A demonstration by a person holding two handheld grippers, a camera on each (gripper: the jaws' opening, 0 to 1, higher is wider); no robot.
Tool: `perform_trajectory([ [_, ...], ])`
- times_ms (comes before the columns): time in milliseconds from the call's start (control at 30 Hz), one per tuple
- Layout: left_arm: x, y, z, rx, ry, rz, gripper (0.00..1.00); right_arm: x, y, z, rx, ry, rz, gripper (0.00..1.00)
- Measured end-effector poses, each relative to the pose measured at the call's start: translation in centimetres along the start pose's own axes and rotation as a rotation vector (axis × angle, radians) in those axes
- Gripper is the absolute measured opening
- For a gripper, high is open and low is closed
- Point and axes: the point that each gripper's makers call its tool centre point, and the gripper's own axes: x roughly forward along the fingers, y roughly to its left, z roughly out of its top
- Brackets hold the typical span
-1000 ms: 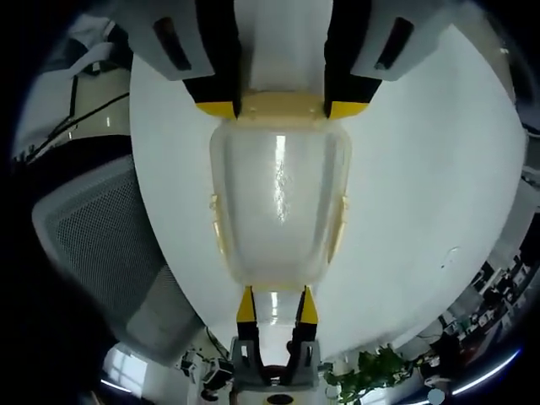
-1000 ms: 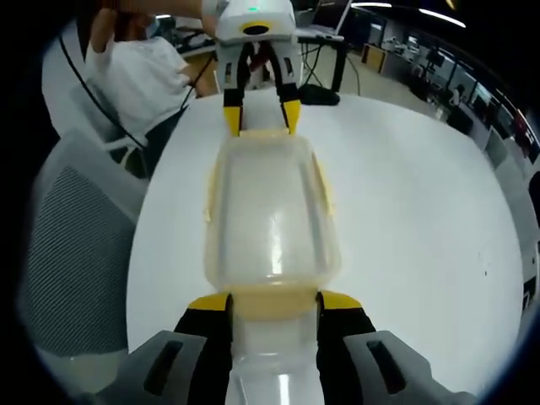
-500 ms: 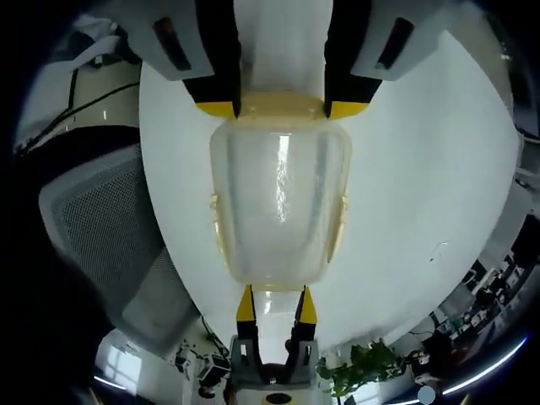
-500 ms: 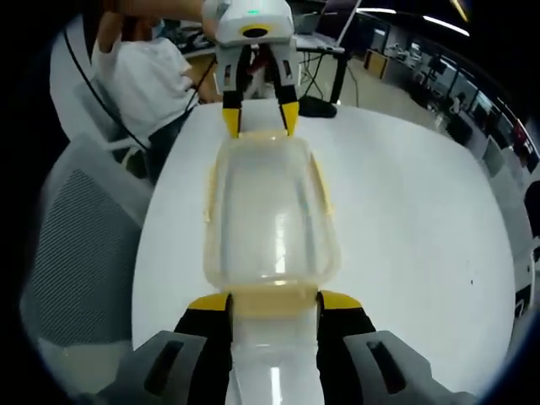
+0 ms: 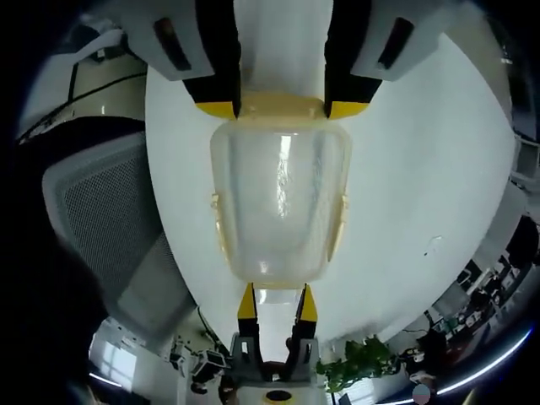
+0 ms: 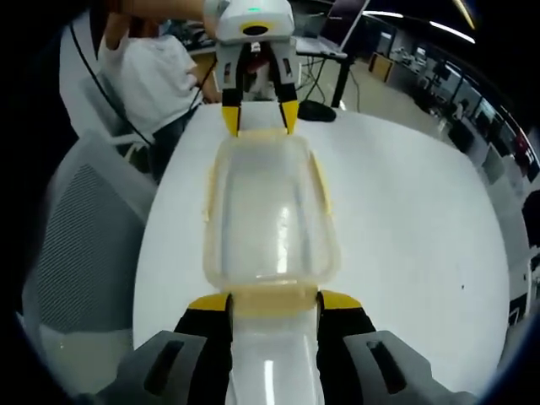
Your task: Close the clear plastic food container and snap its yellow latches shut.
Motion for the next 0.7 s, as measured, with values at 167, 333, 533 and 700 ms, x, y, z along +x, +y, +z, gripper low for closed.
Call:
perform_trajectory([
  [167,0.0,0.1,0.6,-0.004,-0.005,0.004,0.37,-0.5,-0.3,-0.3,-0.011,0.007,0.003,0.38],
  [333,0.3,0.0,1.4,-0.01,-0.007,0.004,0.37,-0.9,-0.4,-1.0,-0.009,0.013,0.014,0.38],
  [533,1.0,0.1,2.3,-0.024,-0.008,0.006,0.36,-1.6,-0.7,-2.0,-0.019,0.011,0.016,0.38],
  [700,1.4,0.0,3.7,-0.031,-0.012,0.007,0.36,-2.3,-0.9,-3.1,-0.026,0.019,0.02,0.38],
])
